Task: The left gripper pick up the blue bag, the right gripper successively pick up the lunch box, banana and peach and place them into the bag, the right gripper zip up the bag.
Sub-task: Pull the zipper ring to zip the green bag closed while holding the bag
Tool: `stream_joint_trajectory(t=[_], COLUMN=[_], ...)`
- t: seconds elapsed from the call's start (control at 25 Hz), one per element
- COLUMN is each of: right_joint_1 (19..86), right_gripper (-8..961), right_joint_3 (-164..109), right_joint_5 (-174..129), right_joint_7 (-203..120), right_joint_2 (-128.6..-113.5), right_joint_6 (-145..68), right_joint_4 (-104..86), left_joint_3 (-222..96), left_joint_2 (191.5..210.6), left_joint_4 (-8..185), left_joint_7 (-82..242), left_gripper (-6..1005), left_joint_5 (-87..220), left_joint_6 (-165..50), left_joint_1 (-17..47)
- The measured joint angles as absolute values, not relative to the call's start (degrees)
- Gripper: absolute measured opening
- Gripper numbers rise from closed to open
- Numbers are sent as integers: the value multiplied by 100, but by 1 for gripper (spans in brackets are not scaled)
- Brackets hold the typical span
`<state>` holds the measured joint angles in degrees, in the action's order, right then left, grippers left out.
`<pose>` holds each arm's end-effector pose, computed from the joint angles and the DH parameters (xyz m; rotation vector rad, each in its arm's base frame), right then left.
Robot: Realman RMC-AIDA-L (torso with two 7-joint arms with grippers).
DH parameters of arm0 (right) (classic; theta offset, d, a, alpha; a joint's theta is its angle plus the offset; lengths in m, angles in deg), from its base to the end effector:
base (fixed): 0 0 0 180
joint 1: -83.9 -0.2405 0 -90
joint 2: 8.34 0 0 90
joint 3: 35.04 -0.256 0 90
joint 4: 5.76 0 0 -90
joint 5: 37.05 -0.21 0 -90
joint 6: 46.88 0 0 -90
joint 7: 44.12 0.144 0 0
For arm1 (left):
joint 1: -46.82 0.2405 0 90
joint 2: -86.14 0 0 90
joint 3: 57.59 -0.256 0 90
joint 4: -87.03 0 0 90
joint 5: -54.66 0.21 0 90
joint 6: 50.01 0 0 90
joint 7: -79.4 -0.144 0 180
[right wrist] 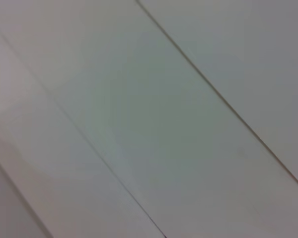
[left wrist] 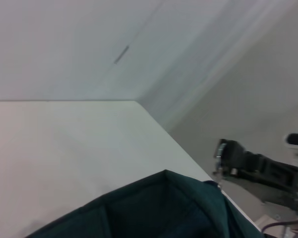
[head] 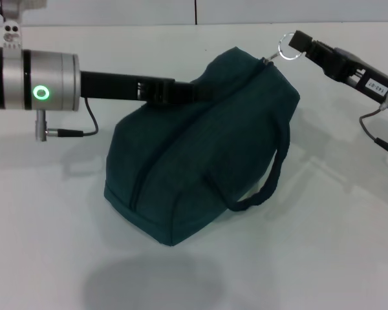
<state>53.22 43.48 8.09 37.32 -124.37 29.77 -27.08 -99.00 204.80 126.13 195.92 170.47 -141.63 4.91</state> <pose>0.2217 0.3602 -0.0107 -2.2277 1.0235 1.4184 -0.1877 0.3713 0.0004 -2.7703 -1.2593 -0.7776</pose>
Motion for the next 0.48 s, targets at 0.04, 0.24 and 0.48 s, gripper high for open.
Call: stream_joint_trajectory(t=[0.04, 0.24, 0.48], right_joint_1=[5309, 5288, 5334], right_gripper=[128, 130, 132], right_joint_3=[4344, 4351, 4340], right_joint_5=[807, 803, 793], right_joint_7=[3814, 4178, 4604], right_joint_2=[-12439, -12448, -12452], right_joint_6=[2976, 2995, 3075], right_joint_4=[-2644, -2522, -2516], left_joint_3=[-9899, -9913, -10209], left_joint_2=[20504, 20550, 20549], left_joint_4=[12613, 12613, 12622], left_joint_7=[19557, 19429, 19297], left_gripper=[60, 56, 54], left_joint_5=[17044, 16985, 16521], left_joint_6=[-14195, -14437, -14580], left_joint_1=[503, 519, 647])
